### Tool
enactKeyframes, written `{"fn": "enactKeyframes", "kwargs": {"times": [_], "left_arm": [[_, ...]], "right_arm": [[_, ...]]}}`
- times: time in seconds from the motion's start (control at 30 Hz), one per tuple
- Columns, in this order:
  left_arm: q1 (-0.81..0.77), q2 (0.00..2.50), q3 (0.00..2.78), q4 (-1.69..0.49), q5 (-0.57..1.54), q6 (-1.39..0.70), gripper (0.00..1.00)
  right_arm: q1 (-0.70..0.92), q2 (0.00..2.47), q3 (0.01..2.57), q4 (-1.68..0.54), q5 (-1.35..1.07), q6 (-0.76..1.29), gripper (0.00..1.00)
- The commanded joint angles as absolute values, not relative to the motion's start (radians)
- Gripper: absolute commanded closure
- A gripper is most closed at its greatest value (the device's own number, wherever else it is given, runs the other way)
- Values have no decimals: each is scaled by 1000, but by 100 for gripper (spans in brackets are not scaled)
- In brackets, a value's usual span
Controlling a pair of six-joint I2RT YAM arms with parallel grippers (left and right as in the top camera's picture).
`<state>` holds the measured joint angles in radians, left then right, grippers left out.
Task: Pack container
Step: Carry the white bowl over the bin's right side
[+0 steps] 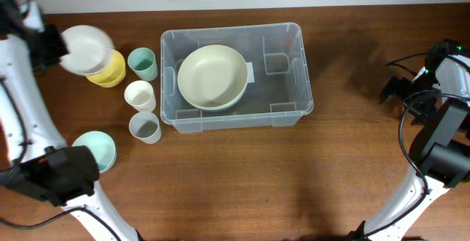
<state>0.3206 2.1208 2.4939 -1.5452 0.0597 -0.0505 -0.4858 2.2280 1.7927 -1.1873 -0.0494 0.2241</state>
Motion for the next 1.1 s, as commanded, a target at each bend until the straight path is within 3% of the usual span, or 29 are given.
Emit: {"fn": "enactKeyframes", "kwargs": {"times": [0.0, 0.23, 0.7, 1.07], "left_arm": [[231, 2120, 2513, -1534, 117, -63, 99], [34, 2117, 2558, -1513, 133, -63, 99], [-394, 2128, 2555, -1250, 105, -52, 99], [-501, 2258, 2553, -1141, 38, -52, 99]], "right_arm": [[-492, 2211, 1789, -1187, -48, 217, 1], [-492, 2211, 1789, -1187, -48, 217, 1], [-492, 2211, 1789, -1187, -48, 217, 1], [-492, 2211, 1789, -1187, -48, 217, 1]]}}
